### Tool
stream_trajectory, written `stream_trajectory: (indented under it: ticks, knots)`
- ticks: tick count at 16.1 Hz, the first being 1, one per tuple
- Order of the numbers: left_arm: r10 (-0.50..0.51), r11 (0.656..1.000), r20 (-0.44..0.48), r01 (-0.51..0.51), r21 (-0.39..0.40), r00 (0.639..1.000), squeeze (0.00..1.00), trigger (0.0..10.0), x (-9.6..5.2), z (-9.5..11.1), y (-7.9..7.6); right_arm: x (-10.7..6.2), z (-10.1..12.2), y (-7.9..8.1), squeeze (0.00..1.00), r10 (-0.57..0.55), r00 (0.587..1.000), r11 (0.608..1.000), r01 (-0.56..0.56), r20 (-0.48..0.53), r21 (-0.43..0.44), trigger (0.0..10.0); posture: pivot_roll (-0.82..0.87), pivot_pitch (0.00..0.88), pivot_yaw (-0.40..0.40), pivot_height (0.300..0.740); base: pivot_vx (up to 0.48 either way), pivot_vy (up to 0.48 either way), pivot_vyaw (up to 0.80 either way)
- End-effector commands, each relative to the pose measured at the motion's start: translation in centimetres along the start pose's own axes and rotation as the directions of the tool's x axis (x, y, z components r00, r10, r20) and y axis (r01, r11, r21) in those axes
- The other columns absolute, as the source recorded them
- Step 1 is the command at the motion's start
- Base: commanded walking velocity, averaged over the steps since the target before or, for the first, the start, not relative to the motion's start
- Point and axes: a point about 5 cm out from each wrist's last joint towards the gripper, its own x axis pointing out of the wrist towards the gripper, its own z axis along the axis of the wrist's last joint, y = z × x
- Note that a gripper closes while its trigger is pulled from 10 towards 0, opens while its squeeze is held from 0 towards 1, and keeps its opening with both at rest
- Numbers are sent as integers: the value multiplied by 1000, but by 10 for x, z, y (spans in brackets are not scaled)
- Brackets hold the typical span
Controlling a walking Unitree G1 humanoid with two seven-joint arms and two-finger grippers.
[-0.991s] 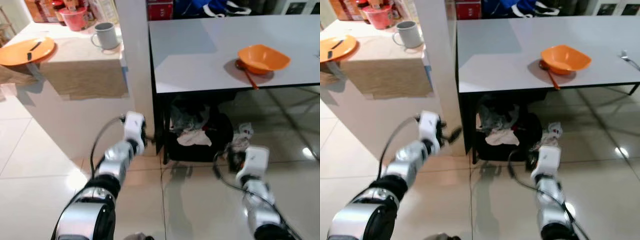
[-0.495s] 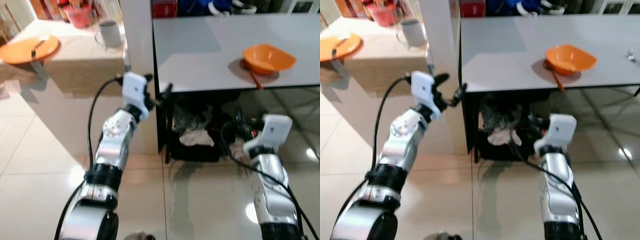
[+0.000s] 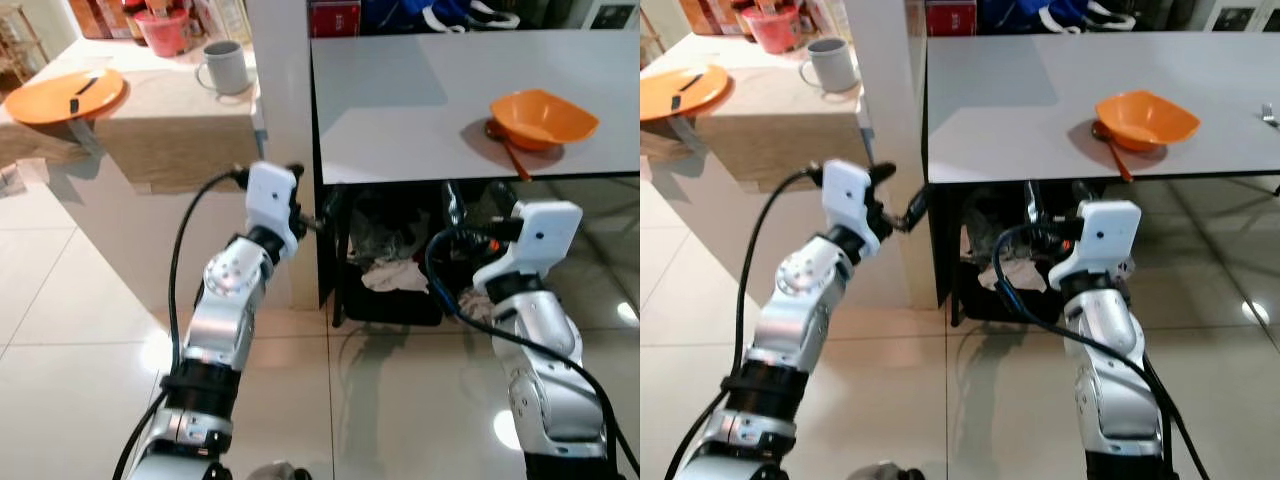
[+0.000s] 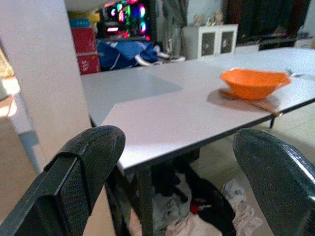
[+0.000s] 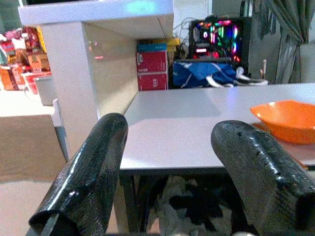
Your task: Setting the table
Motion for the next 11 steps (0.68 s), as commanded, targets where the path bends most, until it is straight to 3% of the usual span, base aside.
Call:
stream_trajectory:
  ticks: [1,2,4,5,6,8,11]
  knots:
    - [-4,1000,-17,4,14,1000,0,10000,0,-1,-4,-2,-5,0,0,-3,1000,1000,3,-24,4,10000,3,0,70,740,0,0,0]
    - [-4,1000,-33,4,-2,999,0,10000,0,-4,-5,-3,-11,0,0,0,999,1000,1,-51,10,10000,0,0,70,740,0,0,0]
    - [137,983,-7,-137,-119,991,0,10000,-6,-5,11,-8,-17,-10,0,-22,999,1000,21,-46,-18,10000,-13,0,72,740,0,0,0]
    - [317,934,-74,-324,-151,946,0,10000,-16,-17,38,-12,-28,-27,0,-121,989,993,120,-80,-21,10000,-4,0,63,740,0,0,0]
    - [379,911,-94,-389,-138,921,0,10000,-19,-20,50,-15,-33,-35,0,-189,978,982,190,-90,-7,10000,2,0,60,740,0,0,0]
    - [379,913,-95,-389,-123,920,0,10000,-18,-19,50,-16,-36,-38,0,-229,968,973,231,-102,13,10000,7,0,60,740,0,0,0]
    - [296,949,-85,-304,-89,951,0,10000,-10,-17,32,-15,-41,-29,0,-211,972,977,214,-106,18,10000,6,0,64,740,0,0,0]
